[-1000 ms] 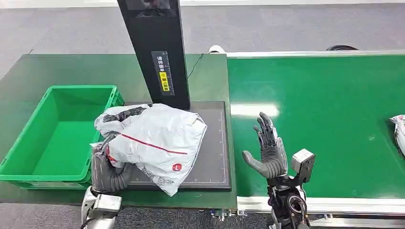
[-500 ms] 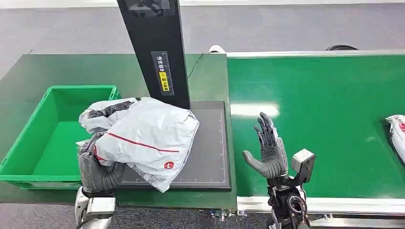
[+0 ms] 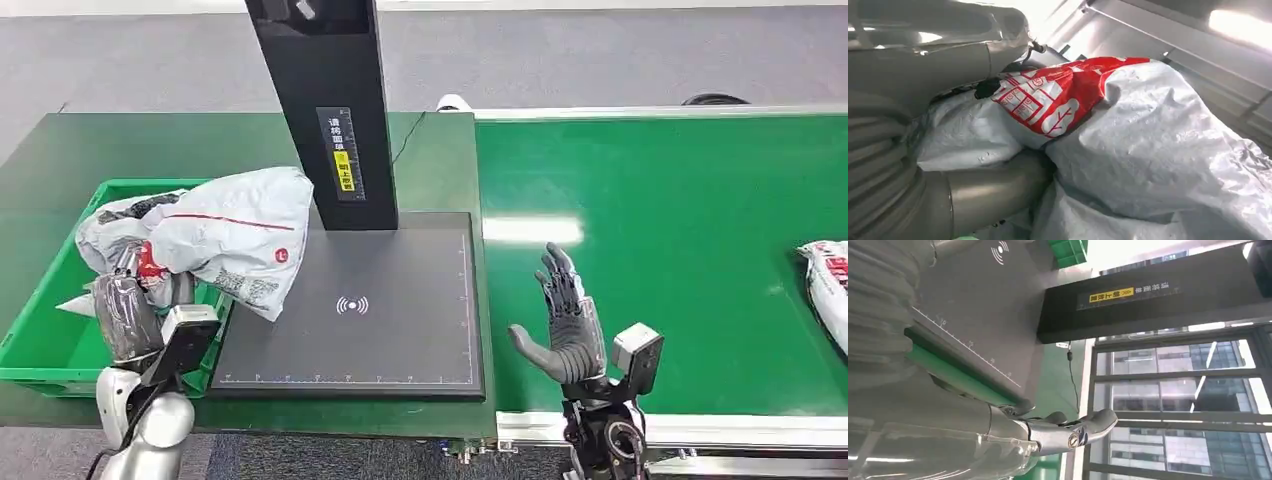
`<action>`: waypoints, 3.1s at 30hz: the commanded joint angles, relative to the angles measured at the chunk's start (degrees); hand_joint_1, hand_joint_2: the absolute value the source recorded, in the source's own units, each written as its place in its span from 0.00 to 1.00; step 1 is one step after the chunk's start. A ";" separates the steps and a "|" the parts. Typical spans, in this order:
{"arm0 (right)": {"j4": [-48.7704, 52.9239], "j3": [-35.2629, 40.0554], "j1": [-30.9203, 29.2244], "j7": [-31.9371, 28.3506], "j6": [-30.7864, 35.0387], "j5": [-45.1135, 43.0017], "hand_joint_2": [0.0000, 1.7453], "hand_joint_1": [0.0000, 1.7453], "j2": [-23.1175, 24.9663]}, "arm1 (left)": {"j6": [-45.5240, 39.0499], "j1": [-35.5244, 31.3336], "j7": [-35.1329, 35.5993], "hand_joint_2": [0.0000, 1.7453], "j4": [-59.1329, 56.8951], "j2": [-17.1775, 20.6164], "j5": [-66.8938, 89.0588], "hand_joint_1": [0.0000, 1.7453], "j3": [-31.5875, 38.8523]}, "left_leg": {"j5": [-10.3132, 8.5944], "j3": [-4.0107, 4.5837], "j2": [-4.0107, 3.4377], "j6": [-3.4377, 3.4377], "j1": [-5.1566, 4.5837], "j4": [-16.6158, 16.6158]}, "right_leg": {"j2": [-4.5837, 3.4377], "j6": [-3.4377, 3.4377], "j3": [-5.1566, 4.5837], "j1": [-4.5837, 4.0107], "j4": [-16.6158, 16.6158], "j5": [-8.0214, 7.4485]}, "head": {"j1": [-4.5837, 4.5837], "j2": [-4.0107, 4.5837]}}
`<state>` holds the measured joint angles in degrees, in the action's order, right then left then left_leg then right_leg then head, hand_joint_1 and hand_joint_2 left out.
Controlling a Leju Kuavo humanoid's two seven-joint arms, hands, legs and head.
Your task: Moved the parcel from conveyor to table for the left to box.
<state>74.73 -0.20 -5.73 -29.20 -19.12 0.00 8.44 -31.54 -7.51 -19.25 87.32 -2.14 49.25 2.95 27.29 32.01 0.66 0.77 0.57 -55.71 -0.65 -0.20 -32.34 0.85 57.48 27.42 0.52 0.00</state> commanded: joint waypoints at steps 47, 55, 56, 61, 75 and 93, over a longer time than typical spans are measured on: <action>-2.31 0.20 -3.16 1.30 0.29 0.24 1.00 0.00 -0.43 | -0.61 -0.43 -18.69 1.00 2.49 -1.91 -25.17 0.00 14.16 | 0.01 0.06 -0.09 0.00 0.07 0.00 | -0.11 0.02 -0.08 -0.09 -0.04 -0.02 | 0.04 0.00; -2.27 0.12 -3.01 1.26 0.31 0.20 1.00 0.00 -0.51 | -0.63 -0.23 -18.69 1.00 2.23 -1.69 -25.18 0.00 14.32 | 0.02 0.01 -0.12 0.01 0.08 0.02 | -0.09 0.04 -0.03 -0.10 -0.05 -0.03 | 0.04 0.00; -2.27 0.12 -3.01 1.26 0.31 0.20 1.00 0.00 -0.51 | -0.63 -0.23 -18.69 1.00 2.23 -1.69 -25.18 0.00 14.32 | 0.02 0.01 -0.10 0.00 0.07 0.02 | -0.09 0.04 -0.04 -0.09 -0.04 -0.02 | 0.07 0.00; -2.39 0.44 -3.41 1.00 0.78 -0.15 1.00 0.00 -0.41 | 4.86 2.00 -20.75 1.00 8.54 0.60 -36.91 0.00 6.40 | 0.03 0.04 -0.13 -0.01 0.08 -0.01 | -0.10 0.02 -0.05 -0.11 -0.04 -0.03 | 0.04 0.00; -3.91 8.02 -3.70 -0.01 -3.32 2.56 1.00 0.00 1.08 | 58.37 -2.15 -11.05 1.00 -18.56 -4.82 -47.75 0.00 -15.90 | -0.08 -0.17 0.17 -0.01 -0.02 0.16 | 0.24 0.02 0.19 0.01 -0.17 -0.03 | 0.07 0.00; -3.03 7.14 -3.08 0.30 -2.82 3.01 1.00 0.00 1.12 | 57.07 -4.97 -8.89 1.00 -24.25 -4.80 -51.46 0.00 -18.75 | 0.00 0.00 -0.04 0.00 0.02 0.00 | 0.00 0.01 -0.02 -0.03 -0.05 -0.03 | 0.11 0.00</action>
<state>74.36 7.04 -7.45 -29.42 -22.12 2.56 10.47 26.93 -10.57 -29.97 68.61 -7.58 -2.12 -14.71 27.31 32.06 0.64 0.80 0.59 -55.73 -0.70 -0.19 -32.43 0.83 57.48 27.40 0.63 0.00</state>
